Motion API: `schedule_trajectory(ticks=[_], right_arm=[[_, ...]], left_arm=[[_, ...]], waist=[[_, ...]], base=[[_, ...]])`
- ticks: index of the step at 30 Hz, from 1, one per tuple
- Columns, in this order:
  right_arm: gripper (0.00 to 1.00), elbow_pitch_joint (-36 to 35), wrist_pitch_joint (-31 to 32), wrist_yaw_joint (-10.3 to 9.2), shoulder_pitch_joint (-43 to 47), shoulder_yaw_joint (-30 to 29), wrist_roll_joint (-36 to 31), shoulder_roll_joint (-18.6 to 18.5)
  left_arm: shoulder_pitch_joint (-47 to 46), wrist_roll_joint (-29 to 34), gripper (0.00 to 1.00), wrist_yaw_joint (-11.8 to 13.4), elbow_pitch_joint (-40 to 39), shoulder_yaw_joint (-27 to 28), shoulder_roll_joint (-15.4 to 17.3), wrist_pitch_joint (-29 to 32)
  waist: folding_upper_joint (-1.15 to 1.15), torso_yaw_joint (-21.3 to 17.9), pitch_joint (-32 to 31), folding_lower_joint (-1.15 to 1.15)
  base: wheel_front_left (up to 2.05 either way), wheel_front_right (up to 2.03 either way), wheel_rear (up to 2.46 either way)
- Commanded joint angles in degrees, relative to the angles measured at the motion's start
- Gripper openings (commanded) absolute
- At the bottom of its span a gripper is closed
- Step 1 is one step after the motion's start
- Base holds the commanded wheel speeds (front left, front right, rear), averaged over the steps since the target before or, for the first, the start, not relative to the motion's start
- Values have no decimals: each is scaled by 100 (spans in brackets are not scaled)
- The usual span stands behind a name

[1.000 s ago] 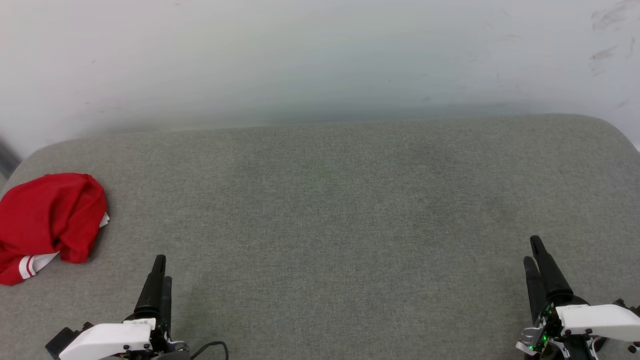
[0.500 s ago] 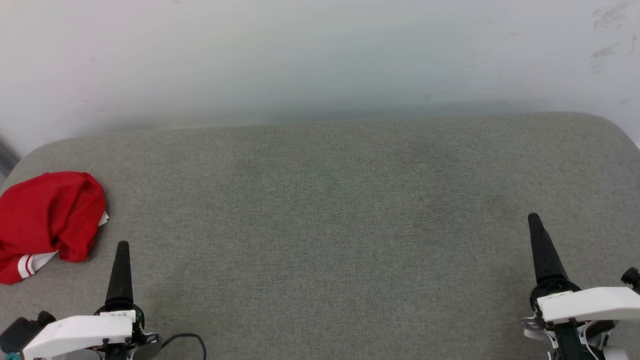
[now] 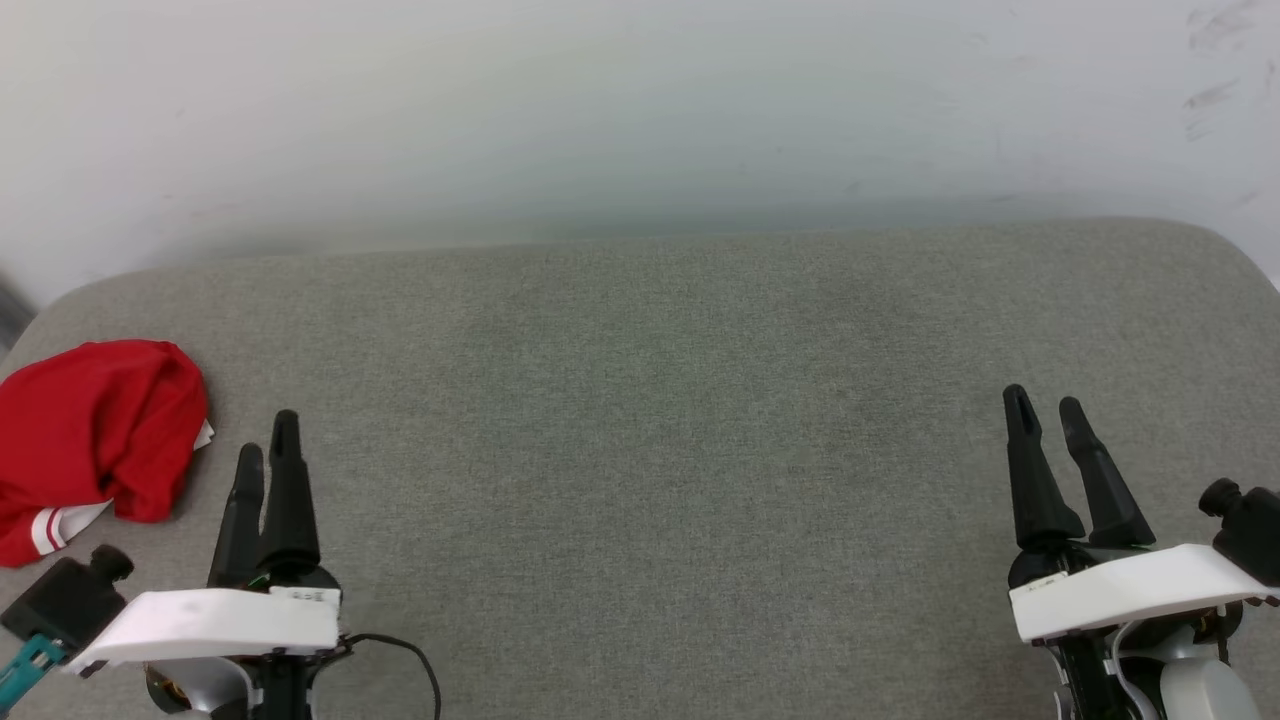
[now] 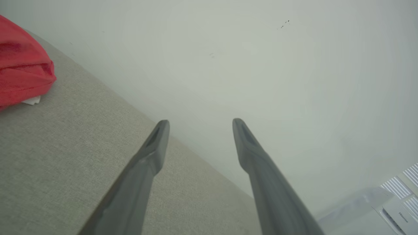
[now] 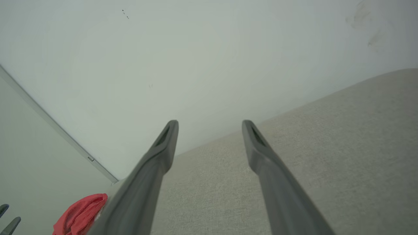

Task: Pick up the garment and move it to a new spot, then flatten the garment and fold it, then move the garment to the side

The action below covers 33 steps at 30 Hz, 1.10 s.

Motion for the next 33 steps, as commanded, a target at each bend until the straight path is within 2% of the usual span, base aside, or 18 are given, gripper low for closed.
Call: schedule_trajectory(ticks=[1,10,14,19,28,33], right_arm=[[100,-141,-59,11,-131,26,-227,-3],[100,-225,-216,12,-76,92,-1176,-2],[100,-203,-280,12,-48,98,-1571,-1],[100,-194,-360,12,-36,79,-2001,-1],[100,-86,-497,12,-15,-22,-2710,0],[100,-72,-564,12,-28,-29,-3063,0]], left_arm=[[-32,237,100,42,-180,-78,16,-52],[30,1663,100,256,-527,-792,16,-210],[42,2101,100,403,-602,-1054,99,-274],[18,2556,100,710,-587,-1446,332,-354],[-81,3117,100,1488,-481,-2185,758,-484],[-134,3277,100,1741,-355,-2472,914,-558]], waist=[[0,-1,3,0],[0,-17,41,0],[0,-23,64,0],[0,-24,110,0],[0,-24,185,0],[0,-31,200,0]], base=[[0,0,0],[0,0,0],[0,0,0],[0,0,0],[0,0,0],[0,0,0]])
